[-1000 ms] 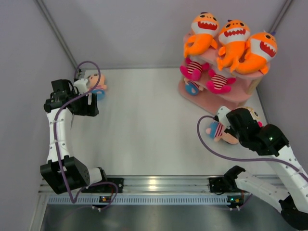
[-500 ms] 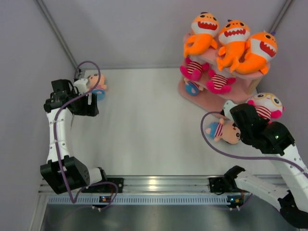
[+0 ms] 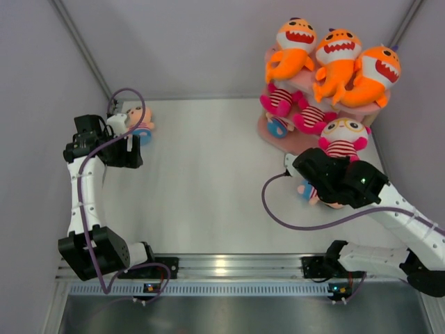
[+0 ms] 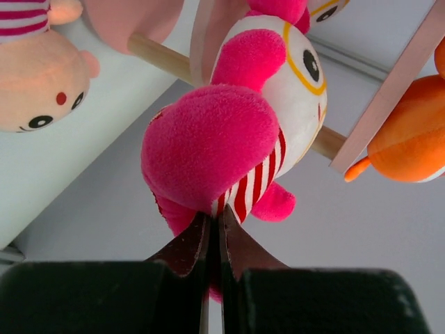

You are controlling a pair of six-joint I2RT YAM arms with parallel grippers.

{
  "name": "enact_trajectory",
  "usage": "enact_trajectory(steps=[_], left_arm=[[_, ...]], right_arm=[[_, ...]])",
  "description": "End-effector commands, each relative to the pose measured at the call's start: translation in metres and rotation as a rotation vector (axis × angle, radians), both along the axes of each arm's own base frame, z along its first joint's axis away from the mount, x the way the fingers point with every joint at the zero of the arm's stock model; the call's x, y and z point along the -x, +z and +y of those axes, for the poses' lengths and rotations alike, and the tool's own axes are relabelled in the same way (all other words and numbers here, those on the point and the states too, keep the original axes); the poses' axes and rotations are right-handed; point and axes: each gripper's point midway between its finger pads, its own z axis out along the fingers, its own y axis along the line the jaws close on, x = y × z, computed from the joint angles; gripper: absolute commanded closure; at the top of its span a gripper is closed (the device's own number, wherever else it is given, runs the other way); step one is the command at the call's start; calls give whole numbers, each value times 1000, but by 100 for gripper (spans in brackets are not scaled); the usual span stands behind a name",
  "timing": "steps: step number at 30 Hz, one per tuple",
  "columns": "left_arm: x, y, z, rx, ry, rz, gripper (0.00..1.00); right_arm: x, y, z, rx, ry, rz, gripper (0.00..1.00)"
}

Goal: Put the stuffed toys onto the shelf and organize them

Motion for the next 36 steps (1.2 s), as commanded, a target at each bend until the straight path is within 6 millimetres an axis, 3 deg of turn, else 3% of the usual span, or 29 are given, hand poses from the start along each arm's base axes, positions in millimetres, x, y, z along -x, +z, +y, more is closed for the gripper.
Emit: enact_trajectory(steps=[1,11,14,16,20,28,36], left_arm=[[-4,14,0,-18,-21,-47,14],[-3,12,-3,-6,-28,-42,14],[-3,12,-4,-2,-30,-43,14],[-3,11,-4,-2,-31,-41,14],[-3,12,-5,2,-33,-43,14],[-4,9,-4,1,-32,-35,14],[-3,10,-5,8,-37,-40,14]], right_arm=[[3,21,-10,73,35,-38,100],[-15,-1,8,94,123,11,100],[-34,-3,-20,104,56,-5,100],[-42,-2,-24,98,46,-62,100],[-53,-5,-13,110,117,-84,100],[-57,-23,-19,216,75,-4,100],[-73,-21,-12,234,92,8,100]])
